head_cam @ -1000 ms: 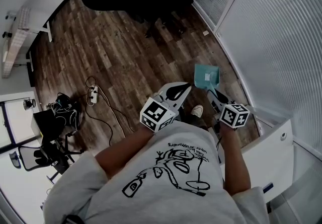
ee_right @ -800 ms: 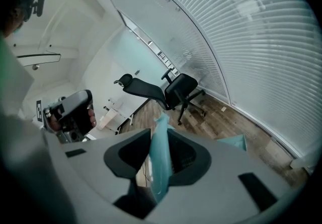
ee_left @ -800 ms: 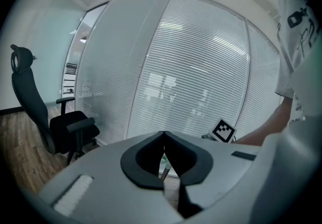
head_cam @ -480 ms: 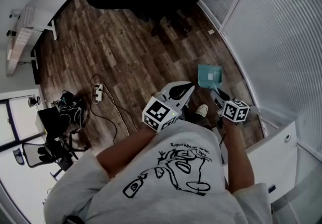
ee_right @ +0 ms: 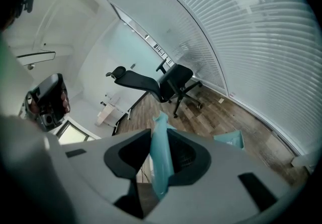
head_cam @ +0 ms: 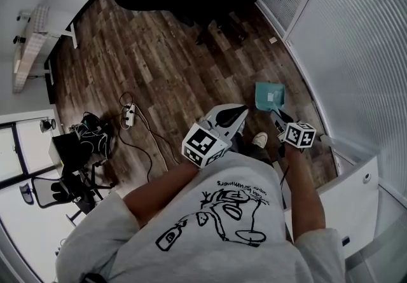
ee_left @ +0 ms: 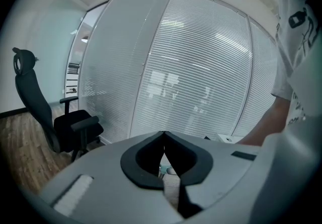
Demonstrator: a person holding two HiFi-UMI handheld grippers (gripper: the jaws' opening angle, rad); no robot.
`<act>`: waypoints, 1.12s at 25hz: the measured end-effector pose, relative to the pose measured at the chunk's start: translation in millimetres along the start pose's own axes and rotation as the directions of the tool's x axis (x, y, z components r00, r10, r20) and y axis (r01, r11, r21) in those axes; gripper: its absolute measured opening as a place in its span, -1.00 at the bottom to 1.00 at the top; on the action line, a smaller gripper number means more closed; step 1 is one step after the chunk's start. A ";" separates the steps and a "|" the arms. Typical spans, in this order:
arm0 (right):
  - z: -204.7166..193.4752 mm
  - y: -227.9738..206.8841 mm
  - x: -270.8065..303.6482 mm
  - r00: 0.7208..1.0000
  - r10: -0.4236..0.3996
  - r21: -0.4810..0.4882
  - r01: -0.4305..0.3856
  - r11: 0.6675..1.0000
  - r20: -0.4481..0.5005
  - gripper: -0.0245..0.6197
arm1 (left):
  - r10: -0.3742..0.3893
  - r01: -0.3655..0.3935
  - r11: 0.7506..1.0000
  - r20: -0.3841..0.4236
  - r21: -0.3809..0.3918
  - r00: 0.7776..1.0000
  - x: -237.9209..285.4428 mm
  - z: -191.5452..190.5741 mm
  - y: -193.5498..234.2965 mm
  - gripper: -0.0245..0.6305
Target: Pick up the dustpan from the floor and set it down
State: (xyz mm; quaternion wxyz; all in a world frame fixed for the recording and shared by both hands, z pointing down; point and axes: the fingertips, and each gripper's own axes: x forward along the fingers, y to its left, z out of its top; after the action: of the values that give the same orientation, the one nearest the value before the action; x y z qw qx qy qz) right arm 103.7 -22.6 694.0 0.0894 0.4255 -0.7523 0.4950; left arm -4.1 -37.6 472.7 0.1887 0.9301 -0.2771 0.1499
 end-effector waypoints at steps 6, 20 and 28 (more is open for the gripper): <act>0.4 -17.1 10.9 1.000 -0.018 0.033 0.018 0.999 0.000 -0.64 | 0.006 -0.006 1.000 -0.006 -0.005 1.000 -2.3 -0.9 1.7 -0.92; 0.4 -45.5 26.5 0.999 -0.042 0.065 0.043 0.997 -0.014 -0.64 | 0.027 -0.027 1.000 -0.016 -0.012 1.000 -5.5 -6.3 6.2 -0.92; -21.7 -44.1 20.2 0.998 -0.031 0.097 0.035 0.995 -0.047 -0.64 | 0.029 -0.030 0.999 -0.016 -0.022 0.999 -6.6 -6.0 8.4 -0.92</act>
State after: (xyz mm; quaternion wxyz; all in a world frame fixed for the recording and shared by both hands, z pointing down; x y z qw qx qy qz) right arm 117.0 -22.4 745.4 0.0938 0.4303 -0.7178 0.5393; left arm -15.2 -38.5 477.7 0.1990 0.9226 -0.2910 0.1567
